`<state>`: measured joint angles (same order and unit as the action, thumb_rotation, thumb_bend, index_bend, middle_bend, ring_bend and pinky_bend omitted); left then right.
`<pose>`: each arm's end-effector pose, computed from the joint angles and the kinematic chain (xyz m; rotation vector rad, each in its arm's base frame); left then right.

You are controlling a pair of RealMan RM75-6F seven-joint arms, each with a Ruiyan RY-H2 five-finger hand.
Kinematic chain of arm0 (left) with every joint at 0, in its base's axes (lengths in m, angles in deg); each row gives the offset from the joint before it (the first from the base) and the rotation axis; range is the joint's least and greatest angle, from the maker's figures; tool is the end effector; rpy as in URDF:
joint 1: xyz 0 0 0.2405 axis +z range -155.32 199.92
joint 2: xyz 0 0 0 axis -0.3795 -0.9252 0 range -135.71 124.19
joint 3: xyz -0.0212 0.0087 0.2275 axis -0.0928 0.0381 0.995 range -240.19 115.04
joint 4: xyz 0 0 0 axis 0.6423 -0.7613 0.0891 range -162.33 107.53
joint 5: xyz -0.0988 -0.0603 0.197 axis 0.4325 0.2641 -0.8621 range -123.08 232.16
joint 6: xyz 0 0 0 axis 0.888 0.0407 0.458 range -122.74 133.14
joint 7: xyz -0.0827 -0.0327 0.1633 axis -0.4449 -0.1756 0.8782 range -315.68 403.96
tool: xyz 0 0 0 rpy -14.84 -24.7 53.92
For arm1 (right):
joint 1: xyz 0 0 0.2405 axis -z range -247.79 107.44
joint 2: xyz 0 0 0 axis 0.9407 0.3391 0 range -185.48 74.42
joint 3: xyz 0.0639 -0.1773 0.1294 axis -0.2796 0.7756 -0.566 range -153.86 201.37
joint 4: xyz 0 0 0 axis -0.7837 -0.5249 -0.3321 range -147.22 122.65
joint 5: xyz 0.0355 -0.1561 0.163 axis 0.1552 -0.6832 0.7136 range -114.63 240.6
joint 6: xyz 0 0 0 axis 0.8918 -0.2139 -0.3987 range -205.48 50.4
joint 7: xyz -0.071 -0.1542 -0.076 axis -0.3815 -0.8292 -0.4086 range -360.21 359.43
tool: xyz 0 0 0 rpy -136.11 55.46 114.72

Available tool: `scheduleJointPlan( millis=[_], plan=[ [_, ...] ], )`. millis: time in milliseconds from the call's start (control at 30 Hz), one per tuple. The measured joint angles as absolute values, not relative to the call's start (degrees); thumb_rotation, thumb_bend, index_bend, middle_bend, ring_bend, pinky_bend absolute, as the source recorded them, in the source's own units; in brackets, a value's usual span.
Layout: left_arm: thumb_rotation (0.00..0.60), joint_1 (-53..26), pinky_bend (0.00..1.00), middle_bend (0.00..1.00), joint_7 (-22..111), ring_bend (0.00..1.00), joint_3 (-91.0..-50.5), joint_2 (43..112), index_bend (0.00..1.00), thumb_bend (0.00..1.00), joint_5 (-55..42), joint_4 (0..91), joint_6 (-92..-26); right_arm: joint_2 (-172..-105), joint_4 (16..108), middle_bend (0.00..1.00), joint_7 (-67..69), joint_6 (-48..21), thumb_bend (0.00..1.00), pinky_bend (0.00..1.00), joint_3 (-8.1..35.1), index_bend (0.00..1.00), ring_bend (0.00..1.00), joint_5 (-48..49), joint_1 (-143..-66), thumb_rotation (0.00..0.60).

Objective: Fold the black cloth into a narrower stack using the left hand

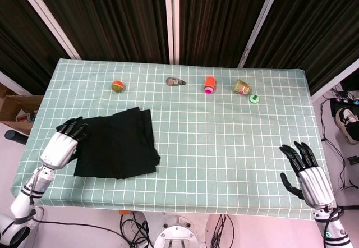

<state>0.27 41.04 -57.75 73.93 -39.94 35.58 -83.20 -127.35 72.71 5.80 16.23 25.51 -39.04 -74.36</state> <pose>-0.2692 0.2887 0.0723 -1.7635 -0.5089 -1.0099 -0.2550 -0.1938 0.0927 1.5432 -0.8503 1.1862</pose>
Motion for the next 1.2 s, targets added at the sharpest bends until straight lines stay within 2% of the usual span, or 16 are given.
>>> scheduleJointPlan(
  millis=[233,533,867,1000,1067,1167,1200],
  plan=[
    [0.600,-4.24,0.19,0.27,50.05,0.12,-59.03,69.80,0.57,0.57,-41.38,44.21,-75.54,-127.63,71.52,0.16,6.84,17.40,0.38,0.05,25.74,0.14,0.00,-38.65,-73.56,0.600],
    [0.600,-14.38,0.19,0.27,58.29,0.12,-62.12,68.31,0.58,0.59,-42.18,51.78,-60.16,-128.19,70.24,0.16,8.08,17.83,0.37,0.05,25.77,0.14,0.00,-37.59,-72.85,0.600],
    [0.600,-23.64,0.19,0.27,65.05,0.12,-65.24,72.68,0.58,0.59,-37.32,52.71,-43.72,-128.35,69.78,0.16,8.61,17.01,0.37,0.05,25.39,0.14,0.00,-36.72,-73.17,0.600],
    [0.600,-26.49,0.19,0.27,67.81,0.12,-65.84,75.55,0.57,0.58,-35.79,51.63,-40.44,-128.47,69.60,0.16,8.78,16.71,0.37,0.05,25.22,0.14,0.00,-36.19,-73.20,0.600],
    [0.600,-27.38,0.19,0.27,68.80,0.12,-65.87,76.71,0.51,0.50,-36.03,51.28,-40.18,-128.59,69.50,0.16,8.94,16.50,0.37,0.05,25.16,0.14,0.00,-36.00,-73.25,0.600],
    [0.600,-27.44,0.19,0.22,68.96,0.11,-66.21,77.79,0.29,0.19,-35.74,50.86,-40.98,-128.78,69.31,0.16,9.06,16.16,0.37,0.05,25.10,0.14,0.00,-35.84,-73.41,0.600],
    [0.600,-27.33,0.19,0.21,68.87,0.11,-66.41,78.16,0.26,0.14,-35.47,50.69,-41.50,-128.83,69.24,0.16,9.12,16.10,0.37,0.05,25.05,0.14,0.00,-35.79,-73.47,0.600]
  ],
)
